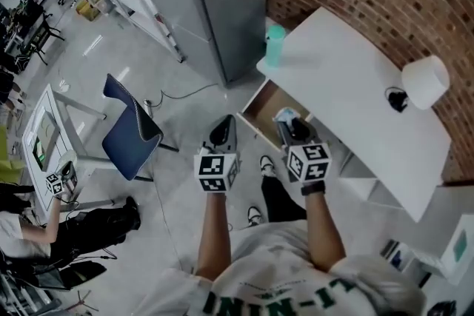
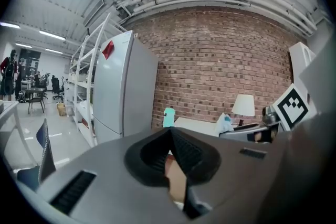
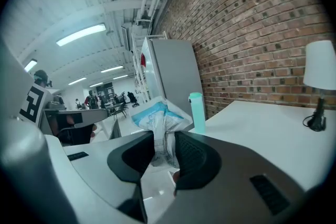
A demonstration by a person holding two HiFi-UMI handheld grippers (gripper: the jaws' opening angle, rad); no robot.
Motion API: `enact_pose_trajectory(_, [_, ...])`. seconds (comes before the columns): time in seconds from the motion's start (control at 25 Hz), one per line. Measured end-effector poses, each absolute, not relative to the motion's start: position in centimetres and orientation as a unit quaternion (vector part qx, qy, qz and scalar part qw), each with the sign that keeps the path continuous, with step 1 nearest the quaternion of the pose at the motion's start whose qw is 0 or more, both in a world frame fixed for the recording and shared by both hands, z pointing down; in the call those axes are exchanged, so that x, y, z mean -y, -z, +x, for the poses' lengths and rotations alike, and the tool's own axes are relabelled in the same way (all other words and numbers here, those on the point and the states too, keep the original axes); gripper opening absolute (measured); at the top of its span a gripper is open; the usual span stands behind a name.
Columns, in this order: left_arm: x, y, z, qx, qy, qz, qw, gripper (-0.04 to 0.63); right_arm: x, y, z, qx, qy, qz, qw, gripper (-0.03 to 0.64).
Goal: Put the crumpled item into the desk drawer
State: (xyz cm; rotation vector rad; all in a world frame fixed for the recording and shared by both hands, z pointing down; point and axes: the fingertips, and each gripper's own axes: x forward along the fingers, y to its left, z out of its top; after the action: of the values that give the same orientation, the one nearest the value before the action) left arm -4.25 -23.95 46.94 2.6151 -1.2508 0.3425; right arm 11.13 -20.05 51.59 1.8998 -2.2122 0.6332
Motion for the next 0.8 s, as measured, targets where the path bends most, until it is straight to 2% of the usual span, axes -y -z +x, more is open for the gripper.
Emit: enact_pose_trajectory(0.8, [29.2, -55.6, -0.3, 0.405, -0.167, 0.883, 0.166, -0.006, 23.9, -61.7, 13.9, 0.705, -0.304, 0.629, 0.127, 0.11])
